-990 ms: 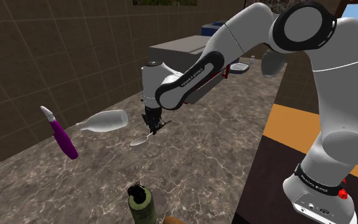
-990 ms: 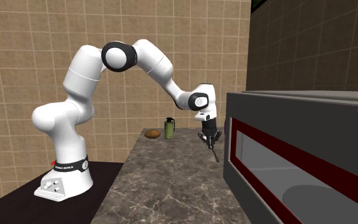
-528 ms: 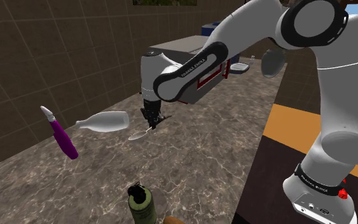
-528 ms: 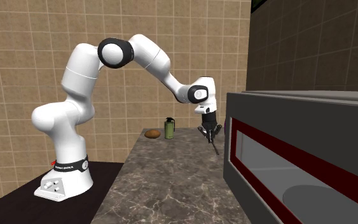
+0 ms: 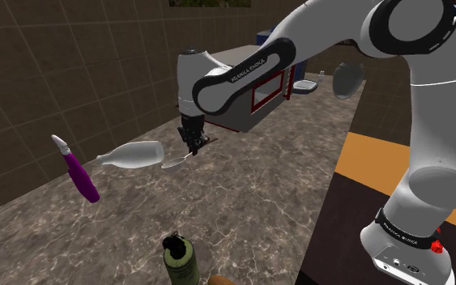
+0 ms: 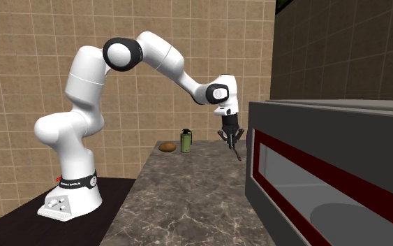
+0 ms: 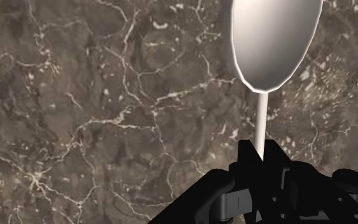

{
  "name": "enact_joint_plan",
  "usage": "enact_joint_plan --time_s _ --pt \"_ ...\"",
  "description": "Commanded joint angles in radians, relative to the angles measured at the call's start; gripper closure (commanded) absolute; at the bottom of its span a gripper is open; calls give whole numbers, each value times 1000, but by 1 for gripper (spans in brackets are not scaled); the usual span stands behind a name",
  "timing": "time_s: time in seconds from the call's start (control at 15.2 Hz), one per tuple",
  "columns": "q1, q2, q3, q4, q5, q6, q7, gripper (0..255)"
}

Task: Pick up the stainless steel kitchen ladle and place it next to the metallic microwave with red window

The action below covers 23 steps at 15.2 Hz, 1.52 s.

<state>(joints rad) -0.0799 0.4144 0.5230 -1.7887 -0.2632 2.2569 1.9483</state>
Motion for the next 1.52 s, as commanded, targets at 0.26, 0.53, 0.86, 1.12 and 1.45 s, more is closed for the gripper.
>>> enact_joint_plan --time_s 0.26,0.53,0.86,1.12,1.45 --pt "-9 -37 14 33 28 -66 -18 255" --pt "-13 -58 22 61 43 -111 -28 255" --pt "-17 -79 29 101 60 -169 -40 255" --pt "-17 -93 34 138 70 -217 -47 255" --pt "-17 -104 38 190 80 -279 -54 255"
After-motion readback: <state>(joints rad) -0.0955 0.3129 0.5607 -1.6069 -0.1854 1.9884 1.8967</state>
